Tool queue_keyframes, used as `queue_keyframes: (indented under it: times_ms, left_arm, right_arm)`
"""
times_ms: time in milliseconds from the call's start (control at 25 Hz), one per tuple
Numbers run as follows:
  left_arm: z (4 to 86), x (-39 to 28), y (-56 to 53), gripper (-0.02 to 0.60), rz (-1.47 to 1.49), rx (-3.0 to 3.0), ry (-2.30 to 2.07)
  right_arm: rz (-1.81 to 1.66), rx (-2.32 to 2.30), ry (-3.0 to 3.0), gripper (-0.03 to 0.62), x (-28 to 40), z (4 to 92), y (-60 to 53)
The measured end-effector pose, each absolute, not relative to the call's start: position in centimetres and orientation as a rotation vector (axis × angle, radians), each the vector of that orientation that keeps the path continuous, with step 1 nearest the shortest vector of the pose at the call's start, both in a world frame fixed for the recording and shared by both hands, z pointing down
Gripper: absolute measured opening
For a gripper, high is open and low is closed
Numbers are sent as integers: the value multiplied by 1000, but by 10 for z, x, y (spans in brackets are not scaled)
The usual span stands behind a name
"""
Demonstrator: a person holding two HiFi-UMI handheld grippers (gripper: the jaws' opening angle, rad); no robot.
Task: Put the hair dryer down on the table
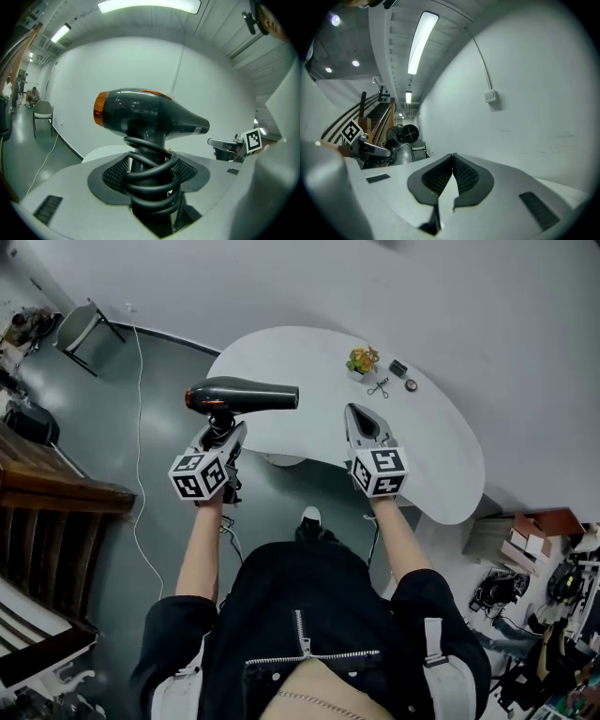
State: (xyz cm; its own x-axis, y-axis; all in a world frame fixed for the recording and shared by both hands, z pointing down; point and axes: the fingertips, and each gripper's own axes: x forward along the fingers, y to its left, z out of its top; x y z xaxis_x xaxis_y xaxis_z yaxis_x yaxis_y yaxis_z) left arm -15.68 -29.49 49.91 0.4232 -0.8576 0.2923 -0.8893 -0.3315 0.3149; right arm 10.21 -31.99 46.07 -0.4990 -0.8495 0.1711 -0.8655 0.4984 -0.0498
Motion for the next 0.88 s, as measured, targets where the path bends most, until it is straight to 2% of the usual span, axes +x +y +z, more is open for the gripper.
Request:
queue_keyframes:
  times_ms: [480,880]
  left_arm:
    - [494,-137,-384,278,115,2245,-1490]
    - [497,-132,-422,278,159,2284,-1426]
  right_arm:
    - [237,1471,-2628,-5,109,463,-419]
    - [250,1543,-2589,-5,117,461,-441]
